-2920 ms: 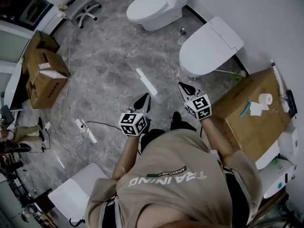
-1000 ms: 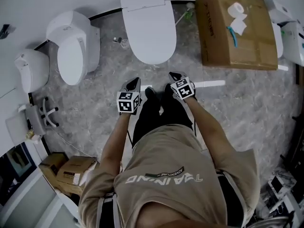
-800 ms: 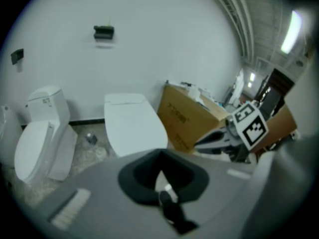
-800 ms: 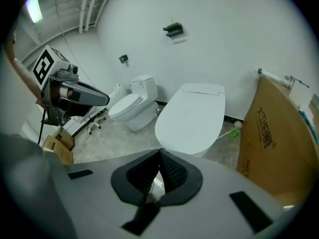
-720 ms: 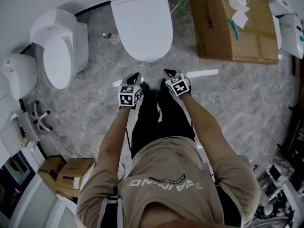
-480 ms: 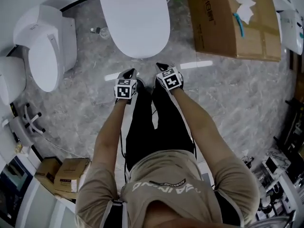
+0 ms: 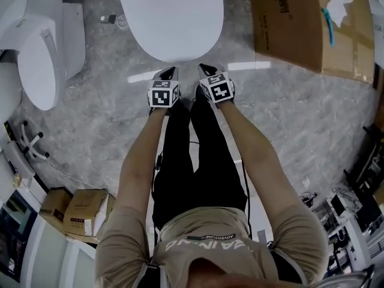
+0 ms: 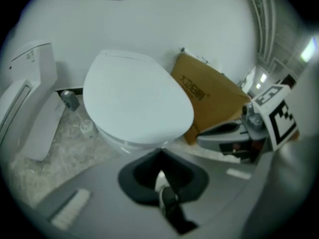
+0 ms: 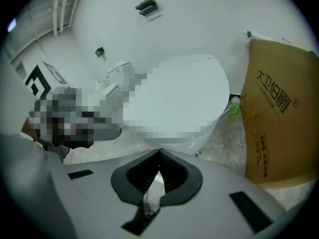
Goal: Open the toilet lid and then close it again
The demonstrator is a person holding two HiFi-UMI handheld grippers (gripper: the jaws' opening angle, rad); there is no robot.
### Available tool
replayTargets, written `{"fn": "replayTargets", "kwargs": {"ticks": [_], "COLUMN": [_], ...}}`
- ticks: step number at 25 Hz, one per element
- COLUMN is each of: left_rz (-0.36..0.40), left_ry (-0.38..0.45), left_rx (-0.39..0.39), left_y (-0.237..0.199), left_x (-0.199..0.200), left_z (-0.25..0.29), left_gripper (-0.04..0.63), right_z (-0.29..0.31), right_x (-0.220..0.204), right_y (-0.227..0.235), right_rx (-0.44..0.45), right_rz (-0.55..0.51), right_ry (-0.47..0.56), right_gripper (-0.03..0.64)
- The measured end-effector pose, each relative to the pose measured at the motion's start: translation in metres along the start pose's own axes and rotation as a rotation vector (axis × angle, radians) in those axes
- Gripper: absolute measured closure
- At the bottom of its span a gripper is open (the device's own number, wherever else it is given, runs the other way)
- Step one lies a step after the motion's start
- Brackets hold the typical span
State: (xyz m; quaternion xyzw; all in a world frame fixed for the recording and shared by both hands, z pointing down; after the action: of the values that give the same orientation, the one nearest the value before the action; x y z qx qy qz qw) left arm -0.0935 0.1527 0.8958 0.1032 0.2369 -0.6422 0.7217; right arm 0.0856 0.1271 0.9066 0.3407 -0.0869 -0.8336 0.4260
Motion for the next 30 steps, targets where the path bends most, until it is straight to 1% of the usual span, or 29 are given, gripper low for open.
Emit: {"fn": "replayTargets", "kwargs": {"ticks": [3, 7, 10, 13, 17, 20, 25, 28, 30], "left_rz": [-0.011, -0.013, -0.028, -0.048, -0.044, -0.047, -0.058, -0.035, -0.022], "left_ry": [-0.007, -0.004, 0.01, 0.029, 0.03, 0.015, 0.002, -0.006, -0.003], "left_rx": [0.013, 0.024, 0.035, 0.037, 0.038, 0.03, 0.014, 0.02, 0.019], "left_y": [-0.003, -0.012, -0.018, -0.015, -0.013, -0.016, -0.018, -0.016, -0.015], "left_x": [-0.005, -0.011, -0.009, -0.001, 0.0, -0.002, -0.001, 0.005, 0.008], "left_z": [0.007, 0.015, 0.017, 0.019, 0.019, 0.022, 0.023, 0.019, 0.014], "left_gripper": [0.594, 0.594, 0.594, 0.594, 0.594, 0.594, 0.594, 0.594, 0.594], "right_z": [0.01, 0.018, 0.021, 0.023, 0.027, 0.032, 0.031, 0.027, 0.022], "right_x": [0.003, 0.007, 0.008, 0.011, 0.009, 0.01, 0.01, 0.014, 0.016], "right_y": [0.013, 0.019, 0.015, 0.013, 0.014, 0.014, 0.012, 0.01, 0.009], "right_rx": [-0.011, -0.01, -0.003, -0.005, 0.011, 0.017, -0.006, -0.012, 0.001], "right_rz": [0.029, 0.039, 0.035, 0.006, 0.005, 0.007, 0.087, 0.092, 0.066], "right_ry": [0.021, 0.039, 0.039, 0.031, 0.034, 0.034, 0.053, 0.059, 0.064], "right_gripper": [0.606, 0.606, 0.606, 0.606, 0.606, 0.606, 0.606, 0.606, 0.606]}}
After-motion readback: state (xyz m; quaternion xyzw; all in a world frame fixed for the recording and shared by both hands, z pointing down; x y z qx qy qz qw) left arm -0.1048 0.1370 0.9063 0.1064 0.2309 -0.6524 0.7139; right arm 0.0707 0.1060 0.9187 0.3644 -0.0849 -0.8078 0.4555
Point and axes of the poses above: the fingertips, and each gripper's own axes: z forward along the fingers, y to its right, x out of its top, the point moved 10 cm from there along -z, backward along the fingers, and after that the axes turned 11 degrees about x, right-handed, at the moved point
